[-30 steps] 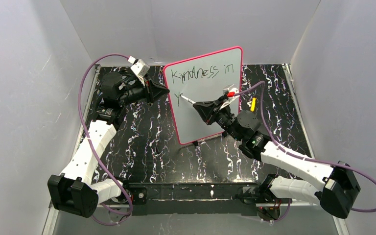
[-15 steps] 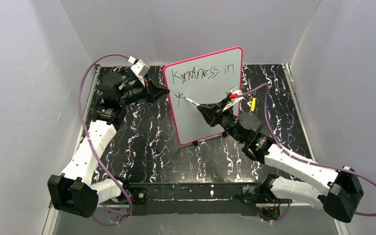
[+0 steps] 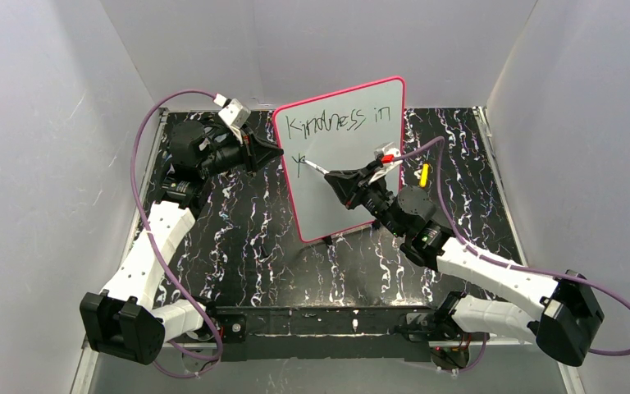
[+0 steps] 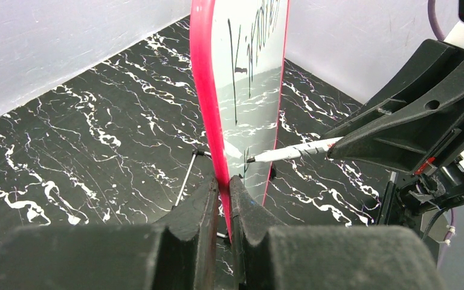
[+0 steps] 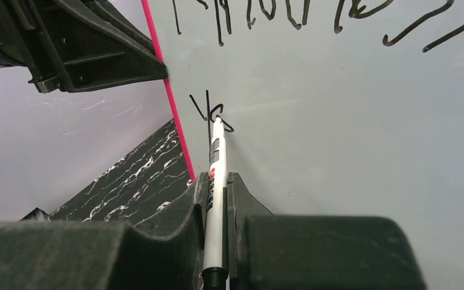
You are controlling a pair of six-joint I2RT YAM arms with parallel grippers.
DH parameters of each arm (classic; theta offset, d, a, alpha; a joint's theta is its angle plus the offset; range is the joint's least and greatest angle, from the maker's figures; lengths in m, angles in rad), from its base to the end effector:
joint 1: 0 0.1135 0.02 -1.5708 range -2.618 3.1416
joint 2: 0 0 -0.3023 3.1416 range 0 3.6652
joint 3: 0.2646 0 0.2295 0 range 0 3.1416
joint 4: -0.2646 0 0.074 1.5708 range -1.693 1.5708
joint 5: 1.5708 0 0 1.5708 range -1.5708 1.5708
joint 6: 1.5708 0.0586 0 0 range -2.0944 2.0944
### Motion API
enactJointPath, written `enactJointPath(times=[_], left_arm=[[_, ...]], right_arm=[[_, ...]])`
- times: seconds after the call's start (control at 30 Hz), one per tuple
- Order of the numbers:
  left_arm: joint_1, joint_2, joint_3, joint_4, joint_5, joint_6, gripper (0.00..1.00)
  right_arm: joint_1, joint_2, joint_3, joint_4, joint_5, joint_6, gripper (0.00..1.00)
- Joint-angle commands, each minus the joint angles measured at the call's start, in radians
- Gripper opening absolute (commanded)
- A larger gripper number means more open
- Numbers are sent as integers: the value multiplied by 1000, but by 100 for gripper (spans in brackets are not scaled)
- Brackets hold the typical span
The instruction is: Write a sentence on the whiteboard
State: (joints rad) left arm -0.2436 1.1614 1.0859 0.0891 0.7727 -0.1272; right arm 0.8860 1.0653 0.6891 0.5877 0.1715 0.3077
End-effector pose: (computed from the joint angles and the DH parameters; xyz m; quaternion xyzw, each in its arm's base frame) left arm 0.2240 -0.0978 0.4355 0.3056 0.6338 -0.3817 0.5993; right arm 0.1535 0.1722 0.3801 -0.1147 0.6192 0.3910 0.6712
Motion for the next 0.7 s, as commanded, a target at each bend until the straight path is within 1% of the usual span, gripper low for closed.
enactJointPath(times=[0.0, 0.17, 0.27, 0.47, 0.67], left_arm=[[-10, -12, -12, -34, 69, 4, 0], [-9, -12, -13, -34, 69, 4, 0], [-9, -10, -12, -34, 71, 3, 0], [-10, -10, -13, -34, 71, 2, 0], [-10, -10, -14, -34, 71, 4, 0]], right_arm=[[-4, -1, 40, 51, 29, -17, 1], [-4, -56, 26, 42, -14, -5, 1], [-4, -90, 13, 36, -6, -4, 1], [-4, -67, 20, 13, 50, -29, 1], [-4, -36, 29, 1, 66, -44, 1]])
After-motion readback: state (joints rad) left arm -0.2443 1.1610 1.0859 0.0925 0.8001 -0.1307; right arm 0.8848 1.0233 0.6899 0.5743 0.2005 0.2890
